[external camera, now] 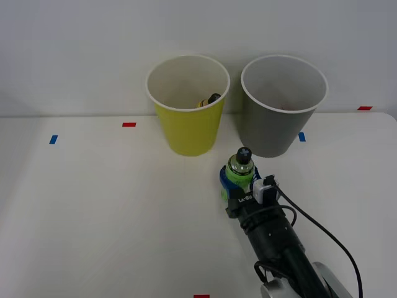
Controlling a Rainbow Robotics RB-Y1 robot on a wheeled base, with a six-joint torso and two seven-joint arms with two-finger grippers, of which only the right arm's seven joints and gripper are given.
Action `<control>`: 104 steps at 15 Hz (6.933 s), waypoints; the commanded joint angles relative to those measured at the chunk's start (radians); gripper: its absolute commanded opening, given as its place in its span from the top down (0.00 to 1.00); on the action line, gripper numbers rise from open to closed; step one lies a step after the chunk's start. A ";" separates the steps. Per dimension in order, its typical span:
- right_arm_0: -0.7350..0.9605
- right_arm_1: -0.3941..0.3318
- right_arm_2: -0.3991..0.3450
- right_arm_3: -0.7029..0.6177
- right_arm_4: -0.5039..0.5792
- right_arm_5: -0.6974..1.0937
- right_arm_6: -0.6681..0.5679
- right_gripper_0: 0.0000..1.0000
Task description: Put cans in the gray bin, plastic bottles in the light green bin
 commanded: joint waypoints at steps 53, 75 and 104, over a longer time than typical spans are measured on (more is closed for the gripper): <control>-0.838 0.155 -0.216 0.089 -0.404 0.575 0.043 0.66; -0.829 0.155 -0.201 0.088 -0.430 0.459 0.055 0.00; 0.274 -0.126 -0.138 -0.540 -0.378 0.106 0.095 0.00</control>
